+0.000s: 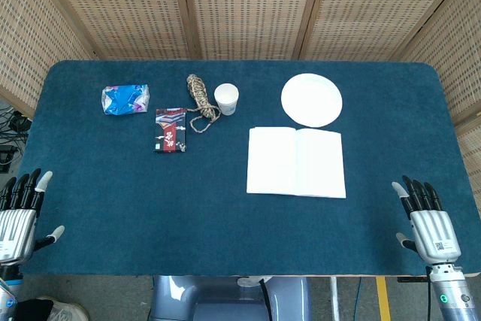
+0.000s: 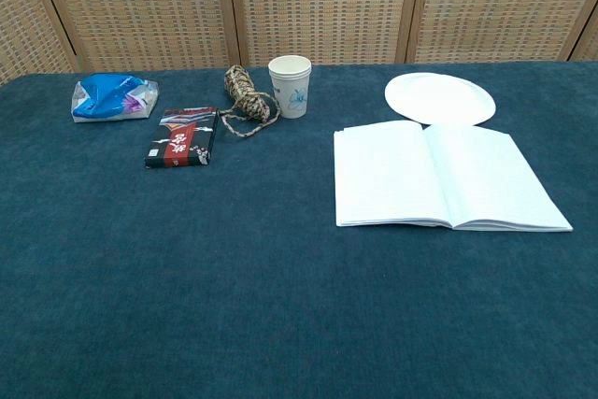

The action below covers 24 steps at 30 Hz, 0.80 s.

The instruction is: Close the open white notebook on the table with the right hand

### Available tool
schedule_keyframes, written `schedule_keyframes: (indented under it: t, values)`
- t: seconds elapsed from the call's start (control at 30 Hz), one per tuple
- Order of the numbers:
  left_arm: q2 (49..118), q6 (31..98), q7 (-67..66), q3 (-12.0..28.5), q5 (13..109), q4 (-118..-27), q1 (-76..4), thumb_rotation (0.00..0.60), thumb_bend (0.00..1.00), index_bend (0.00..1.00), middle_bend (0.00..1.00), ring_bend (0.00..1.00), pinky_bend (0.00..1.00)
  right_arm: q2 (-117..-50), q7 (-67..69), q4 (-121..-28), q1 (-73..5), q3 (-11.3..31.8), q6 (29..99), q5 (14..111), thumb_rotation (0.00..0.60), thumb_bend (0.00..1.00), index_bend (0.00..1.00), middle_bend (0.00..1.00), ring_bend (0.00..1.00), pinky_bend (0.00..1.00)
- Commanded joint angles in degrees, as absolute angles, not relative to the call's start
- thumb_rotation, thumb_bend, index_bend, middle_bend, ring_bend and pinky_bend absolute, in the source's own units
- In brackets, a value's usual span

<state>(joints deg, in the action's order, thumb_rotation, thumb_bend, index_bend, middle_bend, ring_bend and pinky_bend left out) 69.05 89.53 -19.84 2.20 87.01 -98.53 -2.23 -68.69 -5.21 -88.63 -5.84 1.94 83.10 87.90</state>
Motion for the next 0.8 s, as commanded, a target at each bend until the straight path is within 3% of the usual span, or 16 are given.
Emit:
schedule_keyframes:
  t: [0.03,0.8]
  values:
    - [69.1,89.54,-19.93,2.15,87.06,-98.5,-2.22,0.6,0.06,0.0,0.0,0.0,0.0,-68.57,-5.06,-88.7,-5.78,1.98,83.3,88.0,0.6,0.23,0.0,0.0,0.0,0.0]
    - [68.91,89.85,-19.95,2.18,87.26,-98.78,-2.11,0.6,0.06,0.0,0.0,0.0,0.0,-68.78,-5.0,-88.47,-6.05,2.03,82.64,87.73,0.6,0.23,0.0,0.0,0.0,0.0]
